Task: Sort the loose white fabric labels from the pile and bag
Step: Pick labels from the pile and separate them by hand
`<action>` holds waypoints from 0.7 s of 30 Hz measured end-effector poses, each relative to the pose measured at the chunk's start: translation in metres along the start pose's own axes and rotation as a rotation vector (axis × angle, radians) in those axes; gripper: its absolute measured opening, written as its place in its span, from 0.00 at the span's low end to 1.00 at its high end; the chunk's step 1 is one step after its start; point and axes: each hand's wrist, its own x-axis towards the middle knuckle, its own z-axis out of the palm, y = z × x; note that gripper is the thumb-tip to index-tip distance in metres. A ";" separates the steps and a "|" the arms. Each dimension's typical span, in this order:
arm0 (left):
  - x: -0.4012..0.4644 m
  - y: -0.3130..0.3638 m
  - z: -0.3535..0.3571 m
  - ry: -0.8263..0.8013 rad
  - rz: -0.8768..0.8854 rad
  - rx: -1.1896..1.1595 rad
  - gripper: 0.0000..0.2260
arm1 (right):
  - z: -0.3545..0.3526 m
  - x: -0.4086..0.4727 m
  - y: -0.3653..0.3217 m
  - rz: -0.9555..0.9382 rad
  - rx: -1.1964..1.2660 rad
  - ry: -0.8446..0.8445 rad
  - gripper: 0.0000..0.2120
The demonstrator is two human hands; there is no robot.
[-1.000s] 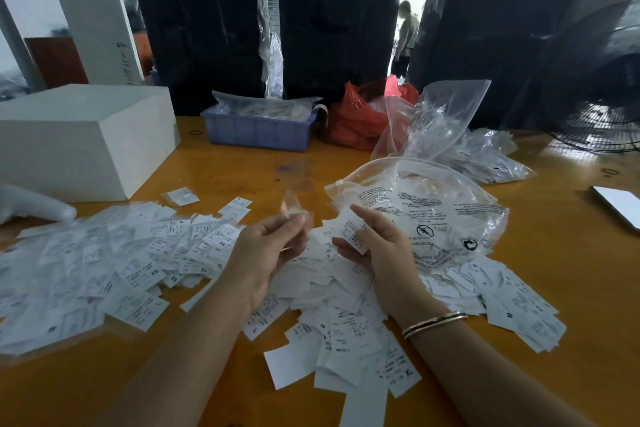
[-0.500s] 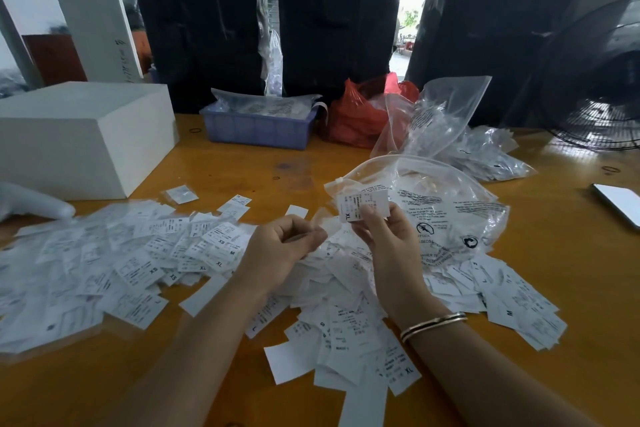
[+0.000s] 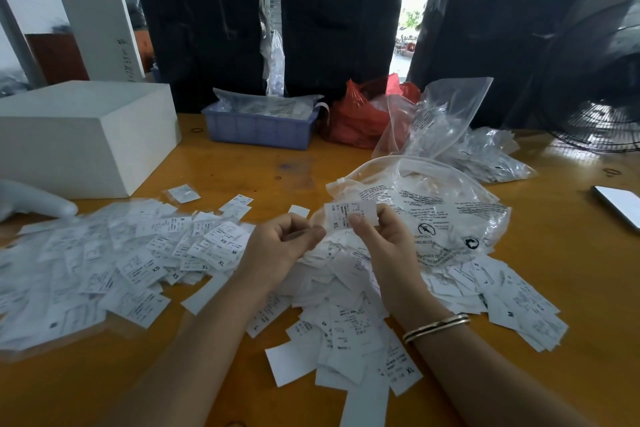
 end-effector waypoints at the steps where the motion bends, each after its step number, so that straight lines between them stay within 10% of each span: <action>1: 0.000 0.000 0.000 -0.005 0.002 -0.001 0.04 | 0.001 0.000 -0.001 -0.002 -0.011 0.008 0.11; 6: 0.000 0.003 -0.001 -0.051 0.023 0.023 0.02 | 0.003 -0.001 -0.006 -0.024 -0.053 -0.004 0.26; 12: -0.002 0.003 0.001 -0.086 0.008 0.095 0.03 | 0.005 -0.002 -0.004 -0.019 -0.233 -0.068 0.04; 21: -0.001 0.001 0.000 0.003 -0.025 0.020 0.05 | 0.012 -0.006 -0.004 -0.178 -0.472 -0.004 0.08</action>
